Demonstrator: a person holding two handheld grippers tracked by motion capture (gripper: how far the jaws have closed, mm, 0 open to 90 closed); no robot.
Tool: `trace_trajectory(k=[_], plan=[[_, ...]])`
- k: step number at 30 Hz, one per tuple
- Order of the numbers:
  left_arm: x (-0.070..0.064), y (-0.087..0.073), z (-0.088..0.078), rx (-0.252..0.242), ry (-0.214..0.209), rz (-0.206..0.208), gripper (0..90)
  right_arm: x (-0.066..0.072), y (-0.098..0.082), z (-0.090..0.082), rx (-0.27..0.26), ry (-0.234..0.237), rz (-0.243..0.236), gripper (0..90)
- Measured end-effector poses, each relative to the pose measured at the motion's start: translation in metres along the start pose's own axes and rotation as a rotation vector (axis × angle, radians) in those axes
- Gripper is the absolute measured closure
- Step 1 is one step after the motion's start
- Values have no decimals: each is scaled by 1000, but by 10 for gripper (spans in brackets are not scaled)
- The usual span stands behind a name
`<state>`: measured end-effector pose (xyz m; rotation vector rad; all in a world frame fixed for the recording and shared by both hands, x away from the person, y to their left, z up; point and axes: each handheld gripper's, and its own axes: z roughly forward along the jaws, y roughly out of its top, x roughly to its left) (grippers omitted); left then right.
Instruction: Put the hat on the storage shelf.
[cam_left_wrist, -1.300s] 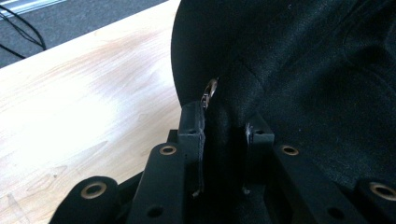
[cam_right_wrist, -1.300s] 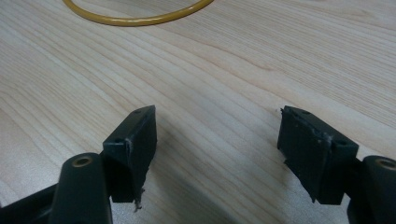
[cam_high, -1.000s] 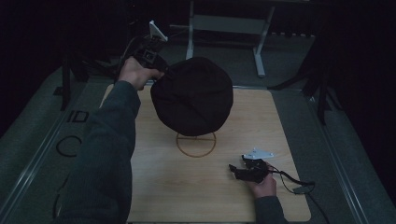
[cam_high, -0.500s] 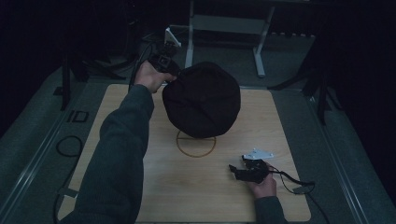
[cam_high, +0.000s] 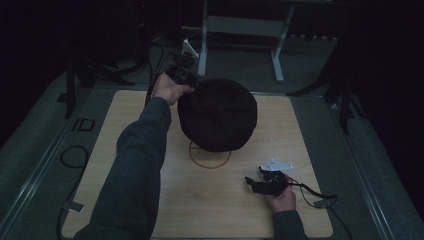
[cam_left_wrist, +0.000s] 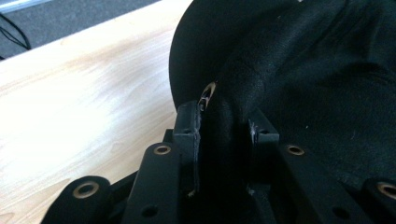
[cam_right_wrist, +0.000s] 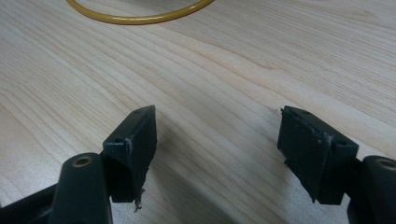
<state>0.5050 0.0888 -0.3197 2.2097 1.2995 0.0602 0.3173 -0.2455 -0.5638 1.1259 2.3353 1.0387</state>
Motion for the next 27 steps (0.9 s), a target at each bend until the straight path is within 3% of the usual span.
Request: trace_trajectory(k=[4,9,12,18,27], plan=[[3,-3,6,-4,-2,-14,676,0,0,0,-1,0,2,284],[12,-9,11,-12,-49,-58,616,0,0,0,-1,0,2,284],[18,-13,14,0,-58,-63,521,0,0,0,0,0,2,284],[22,-18,15,-4,-38,-66,413,0,0,0,0,0,2,284],[26,-24,1,-26,-2,-55,377,0,0,0,0,0,2,284]])
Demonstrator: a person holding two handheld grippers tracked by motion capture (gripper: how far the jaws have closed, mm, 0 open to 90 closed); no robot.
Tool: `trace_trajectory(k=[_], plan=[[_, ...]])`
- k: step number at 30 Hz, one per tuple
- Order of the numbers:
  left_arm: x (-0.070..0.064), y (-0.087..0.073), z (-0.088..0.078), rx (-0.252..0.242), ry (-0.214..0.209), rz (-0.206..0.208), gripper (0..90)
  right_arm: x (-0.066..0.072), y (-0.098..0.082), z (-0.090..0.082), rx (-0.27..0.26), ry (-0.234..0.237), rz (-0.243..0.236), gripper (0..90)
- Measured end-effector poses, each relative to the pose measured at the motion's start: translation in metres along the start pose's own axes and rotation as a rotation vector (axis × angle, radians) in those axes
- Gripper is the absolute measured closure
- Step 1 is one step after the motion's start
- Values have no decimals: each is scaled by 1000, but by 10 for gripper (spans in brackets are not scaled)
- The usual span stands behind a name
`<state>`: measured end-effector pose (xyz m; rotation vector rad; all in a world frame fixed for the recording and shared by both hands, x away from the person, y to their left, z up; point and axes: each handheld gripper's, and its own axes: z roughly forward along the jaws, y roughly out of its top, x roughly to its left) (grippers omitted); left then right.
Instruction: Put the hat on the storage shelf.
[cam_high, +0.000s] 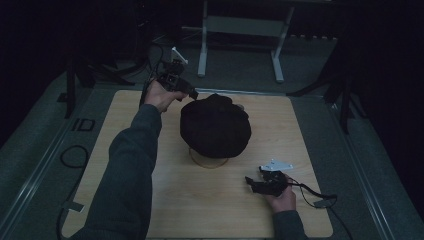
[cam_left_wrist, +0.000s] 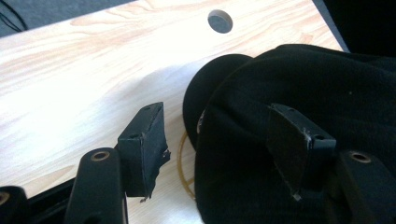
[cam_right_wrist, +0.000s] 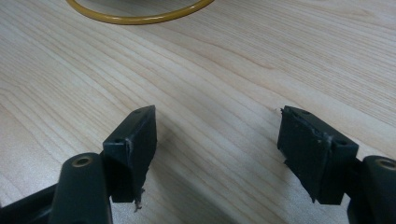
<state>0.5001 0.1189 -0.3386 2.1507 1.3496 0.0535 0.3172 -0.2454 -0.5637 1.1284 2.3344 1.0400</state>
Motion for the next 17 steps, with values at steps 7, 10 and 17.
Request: trace_trajectory(k=[7,10,17], plan=[[5,-11,-21,-21,38,7,382,0,0,0,1,0,0,284],[8,-20,-31,-22,57,23,385,0,0,0,1,-1,-1,284],[17,-38,-45,-16,107,39,386,0,0,0,1,-1,-1,284]])
